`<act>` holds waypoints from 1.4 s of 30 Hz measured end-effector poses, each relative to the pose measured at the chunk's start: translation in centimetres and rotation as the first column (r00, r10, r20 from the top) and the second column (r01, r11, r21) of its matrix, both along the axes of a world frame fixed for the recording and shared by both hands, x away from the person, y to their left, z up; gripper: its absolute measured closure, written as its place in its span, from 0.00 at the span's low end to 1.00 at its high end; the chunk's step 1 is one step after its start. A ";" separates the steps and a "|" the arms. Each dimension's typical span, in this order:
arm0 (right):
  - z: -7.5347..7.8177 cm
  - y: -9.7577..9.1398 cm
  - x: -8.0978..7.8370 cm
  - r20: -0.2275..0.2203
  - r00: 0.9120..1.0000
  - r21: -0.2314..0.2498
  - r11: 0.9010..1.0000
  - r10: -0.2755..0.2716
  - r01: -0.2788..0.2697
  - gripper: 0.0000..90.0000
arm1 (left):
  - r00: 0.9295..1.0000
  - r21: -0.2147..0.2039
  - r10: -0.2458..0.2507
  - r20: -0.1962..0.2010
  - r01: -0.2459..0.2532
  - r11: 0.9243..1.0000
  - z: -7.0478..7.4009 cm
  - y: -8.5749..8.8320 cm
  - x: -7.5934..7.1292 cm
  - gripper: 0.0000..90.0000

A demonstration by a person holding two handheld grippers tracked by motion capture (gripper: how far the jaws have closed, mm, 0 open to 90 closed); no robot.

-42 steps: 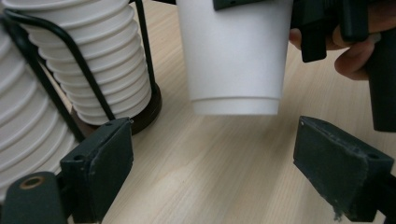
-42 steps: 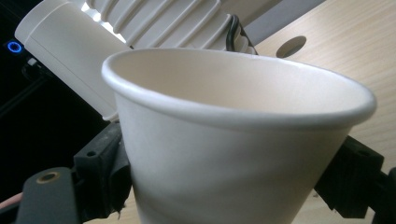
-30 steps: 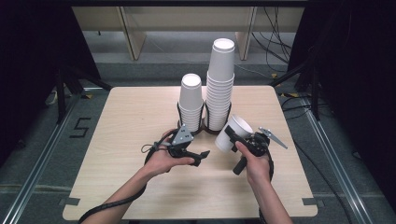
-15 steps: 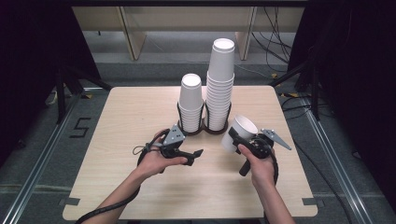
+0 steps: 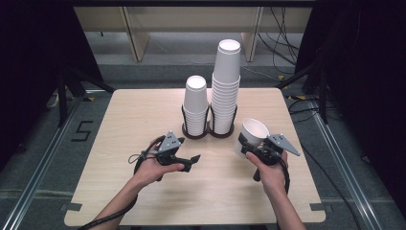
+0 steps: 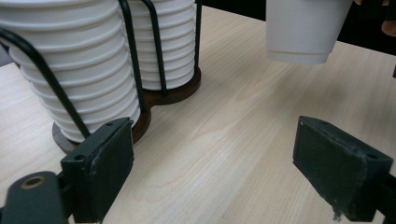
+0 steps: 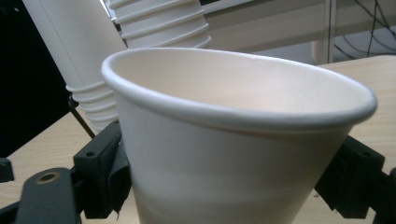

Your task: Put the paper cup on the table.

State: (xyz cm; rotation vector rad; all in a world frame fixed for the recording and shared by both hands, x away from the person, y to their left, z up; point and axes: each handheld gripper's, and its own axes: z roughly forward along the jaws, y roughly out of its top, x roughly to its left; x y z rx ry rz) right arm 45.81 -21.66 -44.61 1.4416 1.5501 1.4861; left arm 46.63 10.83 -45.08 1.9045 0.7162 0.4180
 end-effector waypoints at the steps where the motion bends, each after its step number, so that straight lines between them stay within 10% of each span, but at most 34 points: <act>1: 0.0 -0.1 0.0 0.004 1.000 -0.019 1.000 -0.005 0.005 0.19 | 1.000 -0.007 -0.002 0.001 0.002 1.000 -0.1 0.1 0.0 0.14; 12: 0.1 -0.8 -1.0 0.054 0.998 -0.138 0.990 -0.020 0.027 0.19 | 1.000 -0.008 -0.003 -0.016 0.003 1.000 -1.3 1.2 -1.4 0.14; 25: -1.1 -1.1 -1.1 0.093 0.996 -0.317 0.947 -0.015 0.044 0.19 | 0.997 -0.042 0.046 -0.056 -0.048 0.998 -3.0 2.7 -2.3 0.14; 36: -2.3 -1.3 -0.6 0.073 0.997 -0.336 0.941 -0.025 0.048 0.18 | 0.995 -0.024 0.066 -0.080 -0.068 0.997 -4.0 3.3 -2.7 0.14; 38: -2.4 -1.6 -0.5 0.092 0.995 -0.386 0.920 -0.029 0.062 0.18 | 0.995 -0.024 0.069 -0.079 -0.071 0.997 -4.1 3.3 -2.6 0.14; 39: -2.6 -1.4 -0.6 0.080 0.996 -0.353 0.933 -0.047 0.072 0.18 | 0.994 -0.026 0.068 -0.080 -0.070 0.997 -4.1 3.3 -2.6 0.14; 42: -2.8 -1.6 -0.3 0.085 0.996 -0.367 0.928 -0.035 0.064 0.18 | 0.994 -0.030 0.068 -0.081 -0.071 0.997 -4.2 3.3 -2.6 0.14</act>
